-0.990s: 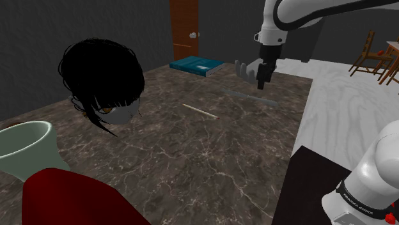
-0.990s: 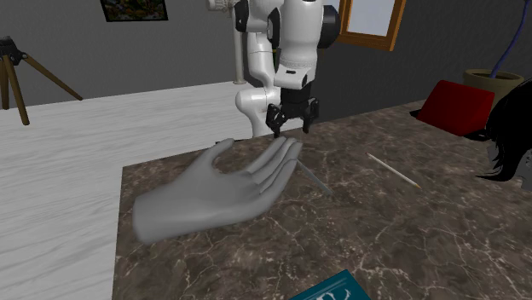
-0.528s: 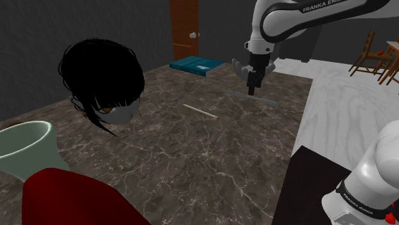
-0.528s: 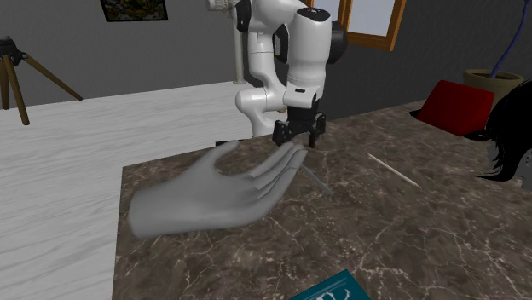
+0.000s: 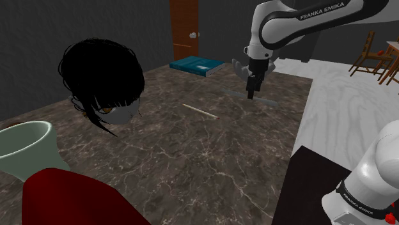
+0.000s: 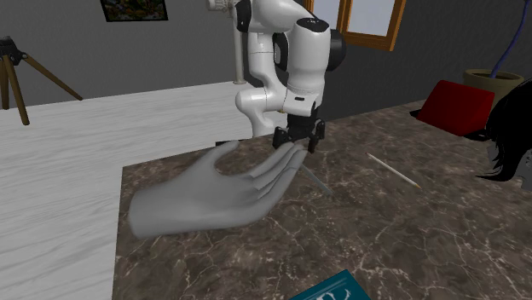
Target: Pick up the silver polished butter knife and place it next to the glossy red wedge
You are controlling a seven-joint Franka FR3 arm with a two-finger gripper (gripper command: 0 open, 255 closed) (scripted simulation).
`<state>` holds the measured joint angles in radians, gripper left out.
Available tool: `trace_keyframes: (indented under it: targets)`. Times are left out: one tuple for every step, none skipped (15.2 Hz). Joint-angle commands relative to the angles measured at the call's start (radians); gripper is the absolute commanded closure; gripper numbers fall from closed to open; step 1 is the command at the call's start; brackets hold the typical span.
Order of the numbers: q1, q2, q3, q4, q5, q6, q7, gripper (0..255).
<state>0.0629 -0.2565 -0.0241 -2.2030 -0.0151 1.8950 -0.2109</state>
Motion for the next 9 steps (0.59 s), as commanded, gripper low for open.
trace_keyframes:
  targets:
    - [0.000, 0.000, 0.000, 0.000, 0.000, 0.000, 0.000, 0]
    - [0.000, 0.000, 0.000, 0.000, 0.000, 0.000, 0.000, 0]
    - [0.000, 0.000, 0.000, 0.000, 0.000, 0.000, 0.000, 255]
    - [0.000, 0.000, 0.000, 0.000, 0.000, 0.000, 0.000, 255]
    - [0.000, 0.000, 0.000, 0.000, 0.000, 0.000, 0.000, 255]
    - [0.000, 0.000, 0.000, 0.000, 0.000, 0.000, 0.000, 255]
    - [0.000, 0.000, 0.000, 0.000, 0.000, 0.000, 0.000, 255]
    - [0.000, 0.000, 0.000, 0.000, 0.000, 0.000, 0.000, 255]
    - [0.000, 0.000, 0.000, 0.000, 0.000, 0.000, 0.000, 255]
